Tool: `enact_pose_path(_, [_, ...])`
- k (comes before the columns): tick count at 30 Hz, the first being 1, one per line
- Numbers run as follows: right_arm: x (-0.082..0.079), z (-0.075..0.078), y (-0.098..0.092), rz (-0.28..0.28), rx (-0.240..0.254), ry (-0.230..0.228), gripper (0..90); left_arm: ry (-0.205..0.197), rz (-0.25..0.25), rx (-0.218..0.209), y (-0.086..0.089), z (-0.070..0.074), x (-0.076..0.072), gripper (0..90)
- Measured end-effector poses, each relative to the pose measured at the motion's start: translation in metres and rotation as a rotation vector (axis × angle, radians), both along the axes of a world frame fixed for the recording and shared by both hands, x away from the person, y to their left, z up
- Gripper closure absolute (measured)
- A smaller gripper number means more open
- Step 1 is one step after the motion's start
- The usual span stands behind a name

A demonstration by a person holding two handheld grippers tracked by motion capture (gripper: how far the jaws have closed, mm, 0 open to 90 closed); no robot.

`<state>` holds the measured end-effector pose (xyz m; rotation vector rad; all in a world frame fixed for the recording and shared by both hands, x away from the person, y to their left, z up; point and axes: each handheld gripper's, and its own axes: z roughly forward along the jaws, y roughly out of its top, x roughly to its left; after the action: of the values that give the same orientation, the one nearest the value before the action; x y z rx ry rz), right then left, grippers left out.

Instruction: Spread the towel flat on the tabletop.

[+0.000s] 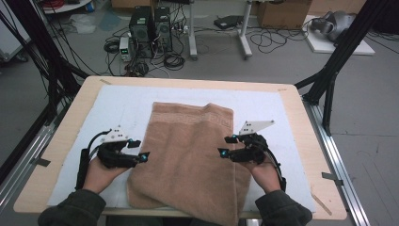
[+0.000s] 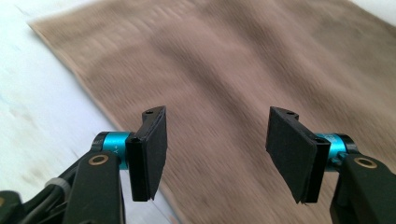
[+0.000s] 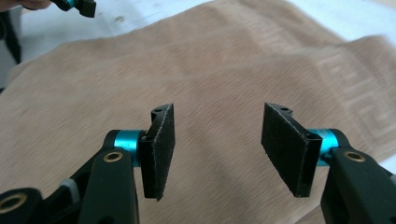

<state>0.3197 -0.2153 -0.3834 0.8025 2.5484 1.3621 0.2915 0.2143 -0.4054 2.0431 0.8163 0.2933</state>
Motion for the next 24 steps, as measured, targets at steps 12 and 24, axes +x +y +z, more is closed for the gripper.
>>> enact_pose_path(12, [-0.045, -0.037, 0.005, 0.087, -0.015, 0.059, 49.5, 0.069, -0.061, 0.05, -0.003, -0.032, -0.032, 43.8])
enact_pose_path(24, [-0.034, -0.052, 0.024, 0.173, -0.133, 0.114, 86.5, 0.112, -0.027, 0.064, -0.002, -0.034, -0.021, 88.4])
